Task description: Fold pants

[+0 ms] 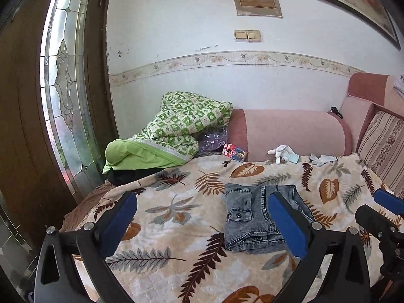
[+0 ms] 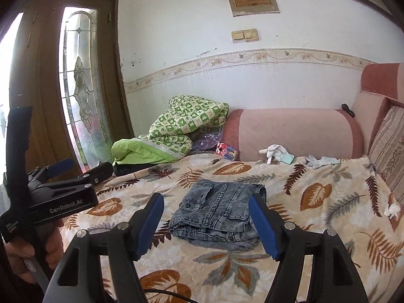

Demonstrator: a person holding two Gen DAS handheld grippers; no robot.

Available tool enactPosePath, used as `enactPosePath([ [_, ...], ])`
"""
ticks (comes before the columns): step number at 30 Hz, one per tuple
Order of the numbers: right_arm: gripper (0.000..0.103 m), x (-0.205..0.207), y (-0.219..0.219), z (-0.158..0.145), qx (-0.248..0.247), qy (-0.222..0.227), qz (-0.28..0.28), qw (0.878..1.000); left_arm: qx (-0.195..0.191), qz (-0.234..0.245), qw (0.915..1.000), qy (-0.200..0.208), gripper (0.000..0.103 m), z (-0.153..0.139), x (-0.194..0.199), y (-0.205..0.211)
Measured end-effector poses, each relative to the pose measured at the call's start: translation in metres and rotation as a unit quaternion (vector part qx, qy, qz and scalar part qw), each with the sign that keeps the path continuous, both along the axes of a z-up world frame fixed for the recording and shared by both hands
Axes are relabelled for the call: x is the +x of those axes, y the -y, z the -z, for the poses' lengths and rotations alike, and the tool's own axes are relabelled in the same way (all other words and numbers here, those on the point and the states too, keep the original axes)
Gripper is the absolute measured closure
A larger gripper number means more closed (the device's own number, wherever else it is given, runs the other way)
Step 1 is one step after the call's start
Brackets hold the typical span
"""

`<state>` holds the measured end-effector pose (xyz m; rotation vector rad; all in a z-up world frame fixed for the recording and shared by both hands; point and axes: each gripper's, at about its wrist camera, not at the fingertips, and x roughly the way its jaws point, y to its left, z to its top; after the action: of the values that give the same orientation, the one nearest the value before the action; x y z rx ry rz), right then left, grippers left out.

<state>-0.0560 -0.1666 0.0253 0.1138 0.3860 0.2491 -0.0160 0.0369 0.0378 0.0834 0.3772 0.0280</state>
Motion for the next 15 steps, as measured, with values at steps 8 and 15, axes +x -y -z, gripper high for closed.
enactPosePath([
  [8, 0.03, -0.007, -0.028, -0.003, -0.016, 0.005, 0.0, 1.0, -0.008, -0.022, 0.9997, 0.011, 0.0, -0.001, -0.012, -0.026],
  [15, 0.03, -0.009, -0.048, 0.0, -0.038, -0.012, -0.004, 0.999, -0.004, -0.03, 0.9995, 0.003, 0.0, 0.004, -0.019, -0.043],
])
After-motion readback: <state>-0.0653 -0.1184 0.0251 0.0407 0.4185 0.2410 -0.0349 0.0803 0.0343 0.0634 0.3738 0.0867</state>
